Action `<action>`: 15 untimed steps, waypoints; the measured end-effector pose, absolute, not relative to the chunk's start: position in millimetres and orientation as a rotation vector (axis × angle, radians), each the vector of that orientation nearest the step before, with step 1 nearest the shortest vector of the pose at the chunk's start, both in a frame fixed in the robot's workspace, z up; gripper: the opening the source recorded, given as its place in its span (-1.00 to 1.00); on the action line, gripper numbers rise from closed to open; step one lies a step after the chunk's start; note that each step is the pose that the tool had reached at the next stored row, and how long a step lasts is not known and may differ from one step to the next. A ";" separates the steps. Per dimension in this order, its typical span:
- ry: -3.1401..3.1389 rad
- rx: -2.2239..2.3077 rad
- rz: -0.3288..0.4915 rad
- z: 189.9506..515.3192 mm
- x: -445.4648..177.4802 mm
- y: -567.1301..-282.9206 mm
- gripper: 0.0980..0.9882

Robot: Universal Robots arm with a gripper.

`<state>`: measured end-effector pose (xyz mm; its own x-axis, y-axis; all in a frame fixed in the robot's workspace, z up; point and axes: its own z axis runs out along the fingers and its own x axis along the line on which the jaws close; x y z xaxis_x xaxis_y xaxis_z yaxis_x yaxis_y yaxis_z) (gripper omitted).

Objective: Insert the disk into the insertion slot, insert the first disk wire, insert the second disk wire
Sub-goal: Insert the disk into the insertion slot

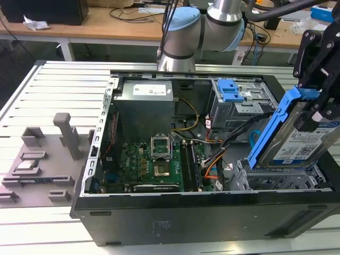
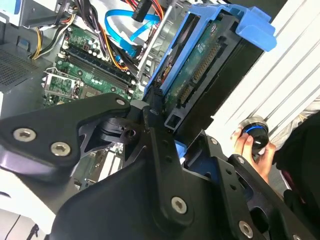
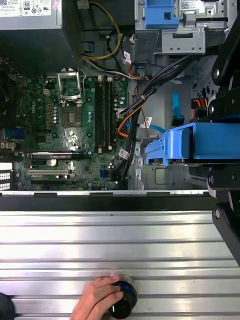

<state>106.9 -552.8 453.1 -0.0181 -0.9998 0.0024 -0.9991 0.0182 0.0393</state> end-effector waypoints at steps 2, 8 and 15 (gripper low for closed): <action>-2.221 2.181 -0.041 449.7 106.4 -551.7 -0.40; -2.221 2.181 -0.041 441.8 105.3 -549.0 -0.40; -2.220 2.180 -0.041 427.3 105.3 -548.7 -0.40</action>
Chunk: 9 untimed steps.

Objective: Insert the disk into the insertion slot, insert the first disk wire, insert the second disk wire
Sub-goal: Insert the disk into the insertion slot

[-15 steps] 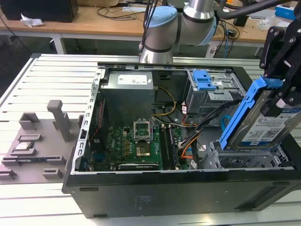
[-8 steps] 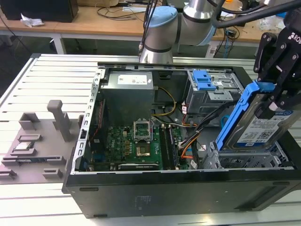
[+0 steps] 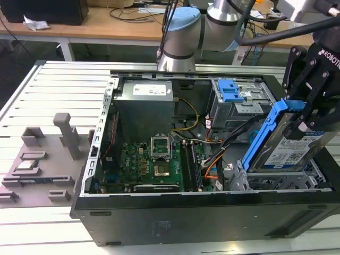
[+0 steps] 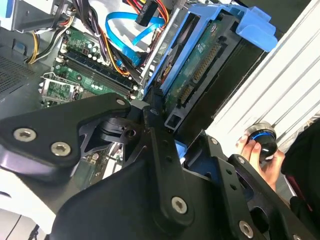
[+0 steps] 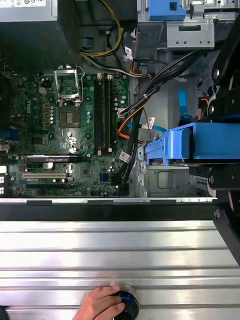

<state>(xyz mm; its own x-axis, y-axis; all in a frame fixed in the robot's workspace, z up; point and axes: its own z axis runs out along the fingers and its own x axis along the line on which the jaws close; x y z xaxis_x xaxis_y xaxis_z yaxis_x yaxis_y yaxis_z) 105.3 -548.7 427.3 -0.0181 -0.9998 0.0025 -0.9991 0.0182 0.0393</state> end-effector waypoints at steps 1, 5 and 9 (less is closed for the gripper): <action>-2.220 2.181 -0.041 424.9 105.3 -548.7 -0.40; -2.220 2.180 -0.041 410.1 105.3 -548.7 -0.40; -2.220 2.181 -0.041 394.9 105.3 -548.7 -0.40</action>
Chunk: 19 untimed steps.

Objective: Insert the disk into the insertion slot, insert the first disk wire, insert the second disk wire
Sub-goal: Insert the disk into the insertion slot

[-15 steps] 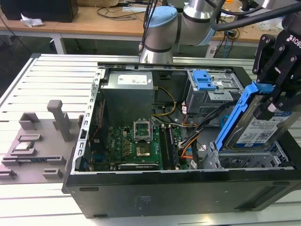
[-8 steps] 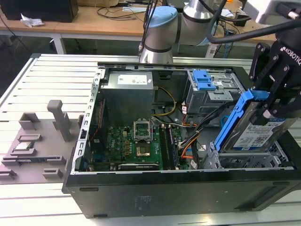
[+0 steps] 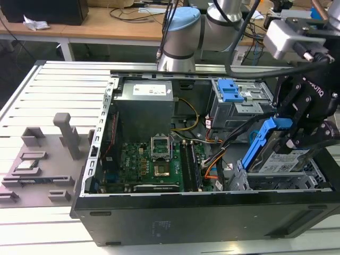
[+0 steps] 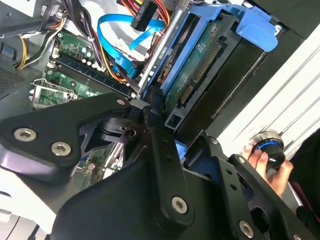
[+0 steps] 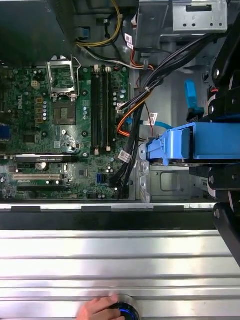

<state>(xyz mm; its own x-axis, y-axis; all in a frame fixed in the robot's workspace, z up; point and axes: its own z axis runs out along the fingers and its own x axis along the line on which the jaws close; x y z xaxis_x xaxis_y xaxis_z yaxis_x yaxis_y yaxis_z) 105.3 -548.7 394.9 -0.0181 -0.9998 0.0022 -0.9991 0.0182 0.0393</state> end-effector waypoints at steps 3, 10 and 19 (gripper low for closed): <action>-2.220 2.180 -0.041 386.0 105.3 -548.7 -0.40; -2.220 2.180 -0.041 383.8 105.3 -548.7 -0.40; -2.220 2.181 -0.041 383.7 105.3 -548.7 -0.27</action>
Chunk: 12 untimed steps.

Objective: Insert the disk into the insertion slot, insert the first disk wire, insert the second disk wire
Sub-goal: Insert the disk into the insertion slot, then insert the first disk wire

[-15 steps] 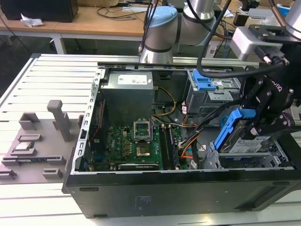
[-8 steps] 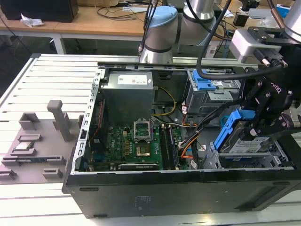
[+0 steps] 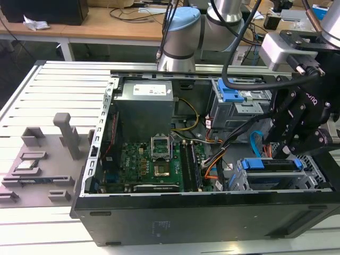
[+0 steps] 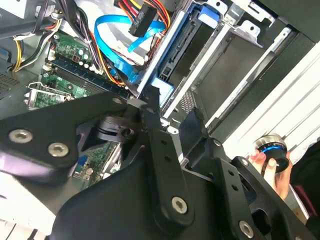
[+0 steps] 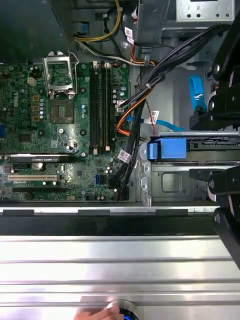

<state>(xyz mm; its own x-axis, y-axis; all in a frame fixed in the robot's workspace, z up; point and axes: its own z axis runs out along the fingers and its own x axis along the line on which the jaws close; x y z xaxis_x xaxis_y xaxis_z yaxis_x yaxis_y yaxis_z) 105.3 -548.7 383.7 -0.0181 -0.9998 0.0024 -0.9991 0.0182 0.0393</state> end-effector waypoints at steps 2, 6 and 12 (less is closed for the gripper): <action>-2.220 2.181 -0.041 383.6 105.3 -548.7 -0.42; -2.220 2.180 -0.041 383.6 105.3 -548.7 -0.98; -2.220 2.181 -0.041 383.5 105.3 -548.7 -0.98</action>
